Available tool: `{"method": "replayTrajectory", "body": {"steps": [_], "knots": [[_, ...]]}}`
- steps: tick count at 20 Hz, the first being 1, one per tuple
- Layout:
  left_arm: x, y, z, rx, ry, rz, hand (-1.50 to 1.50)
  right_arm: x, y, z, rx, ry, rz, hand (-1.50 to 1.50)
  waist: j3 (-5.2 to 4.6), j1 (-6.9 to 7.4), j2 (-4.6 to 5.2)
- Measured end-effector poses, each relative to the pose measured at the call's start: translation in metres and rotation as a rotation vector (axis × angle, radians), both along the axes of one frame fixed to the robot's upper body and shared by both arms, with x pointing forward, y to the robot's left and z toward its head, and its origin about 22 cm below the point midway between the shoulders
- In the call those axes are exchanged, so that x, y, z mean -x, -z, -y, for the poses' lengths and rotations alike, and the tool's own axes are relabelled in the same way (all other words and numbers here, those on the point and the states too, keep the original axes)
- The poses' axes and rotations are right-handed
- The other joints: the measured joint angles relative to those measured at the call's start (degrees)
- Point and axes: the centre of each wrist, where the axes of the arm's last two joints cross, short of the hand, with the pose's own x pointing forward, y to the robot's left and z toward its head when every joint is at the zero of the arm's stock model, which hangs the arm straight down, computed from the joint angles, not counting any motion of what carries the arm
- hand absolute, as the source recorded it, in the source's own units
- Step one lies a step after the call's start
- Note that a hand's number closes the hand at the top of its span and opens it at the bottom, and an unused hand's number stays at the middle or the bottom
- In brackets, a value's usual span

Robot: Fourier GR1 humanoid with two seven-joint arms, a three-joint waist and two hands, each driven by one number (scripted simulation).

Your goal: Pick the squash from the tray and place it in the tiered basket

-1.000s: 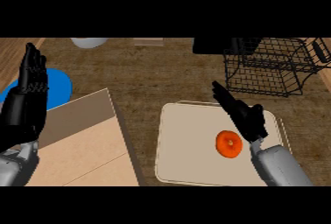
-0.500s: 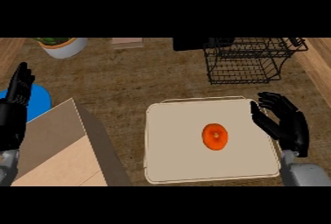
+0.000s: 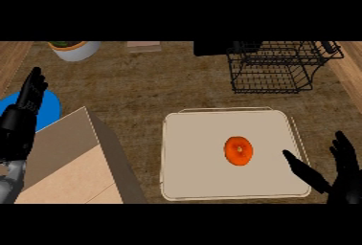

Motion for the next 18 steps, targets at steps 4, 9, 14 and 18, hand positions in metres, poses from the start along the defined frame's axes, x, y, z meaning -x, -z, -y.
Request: {"method": "replayTrajectory", "body": {"steps": [4, 9, 14, 18], "knots": [[-0.003, -0.004, 0.009, 0.004, 0.035, 0.003, 0.0, 0.02, -0.007, 0.001, 0.067, -0.109, -0.176, -1.5, -0.2, 1.54, 0.4], [-0.01, -0.006, 0.017, -0.002, 0.051, 0.005, 0.0, 0.02, -0.038, -0.003, 0.119, -0.196, -0.366, -1.5, -0.27, 3.11, 0.75], [-0.017, -0.007, 0.023, -0.002, 0.062, -0.009, 0.0, 0.003, -0.081, -0.016, 0.137, -0.195, -0.483, -1.5, -0.17, 4.3, 0.81], [-0.019, -0.004, 0.026, -0.012, 0.067, -0.01, 0.0, -0.008, -0.101, -0.031, 0.137, -0.217, -0.535, -1.5, 0.0, 4.84, 0.69]]}}
